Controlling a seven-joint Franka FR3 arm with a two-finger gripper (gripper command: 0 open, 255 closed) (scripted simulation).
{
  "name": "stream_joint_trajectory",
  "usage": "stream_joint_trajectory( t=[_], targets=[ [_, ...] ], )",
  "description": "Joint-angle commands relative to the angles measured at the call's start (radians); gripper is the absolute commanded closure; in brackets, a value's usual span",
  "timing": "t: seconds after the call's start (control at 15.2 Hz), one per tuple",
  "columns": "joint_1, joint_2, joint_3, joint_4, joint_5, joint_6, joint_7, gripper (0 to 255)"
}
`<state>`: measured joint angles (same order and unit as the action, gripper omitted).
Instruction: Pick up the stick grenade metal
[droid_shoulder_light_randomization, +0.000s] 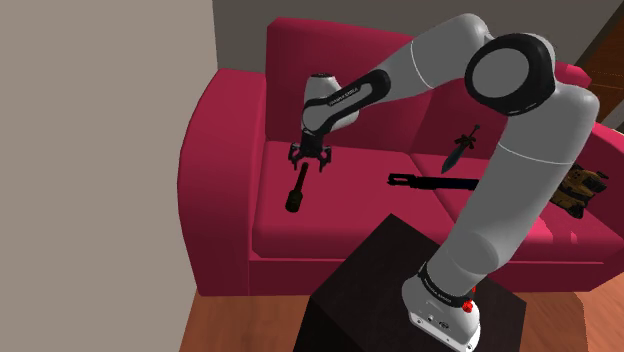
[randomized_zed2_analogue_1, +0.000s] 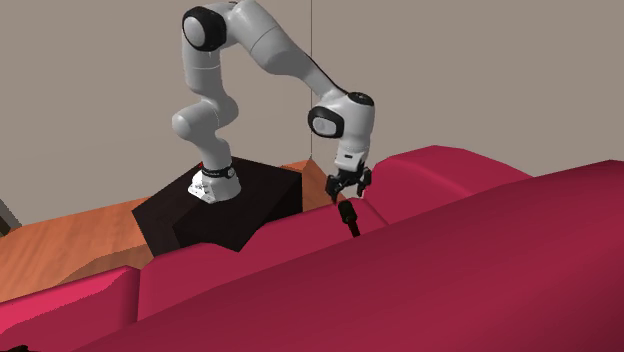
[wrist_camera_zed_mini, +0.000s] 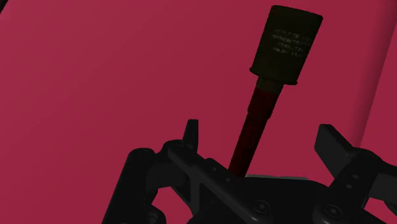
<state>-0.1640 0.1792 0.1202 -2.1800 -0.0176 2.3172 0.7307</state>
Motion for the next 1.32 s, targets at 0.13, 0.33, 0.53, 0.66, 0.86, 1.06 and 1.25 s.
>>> stream_joint_trajectory(
  t=[0.13,0.33,0.53,0.66,0.86,1.06,1.25],
  targets=[
    [0.002,0.153,-0.027,0.098,-0.014,0.057,0.097,0],
    [0.001,0.26,-0.052,0.183,-0.013,0.084,0.155,0],
    [0.002,0.304,-0.059,0.202,-0.014,0.108,0.169,0],
    [0.003,0.325,-0.06,0.203,-0.015,0.128,0.169,0],
    [0.004,0.357,-0.062,0.206,-0.018,0.157,0.171,0],
    [0.004,0.36,-0.063,0.203,-0.018,0.164,0.17,255],
    [0.004,0.361,-0.063,0.204,-0.018,0.163,0.171,255]
  ],
)
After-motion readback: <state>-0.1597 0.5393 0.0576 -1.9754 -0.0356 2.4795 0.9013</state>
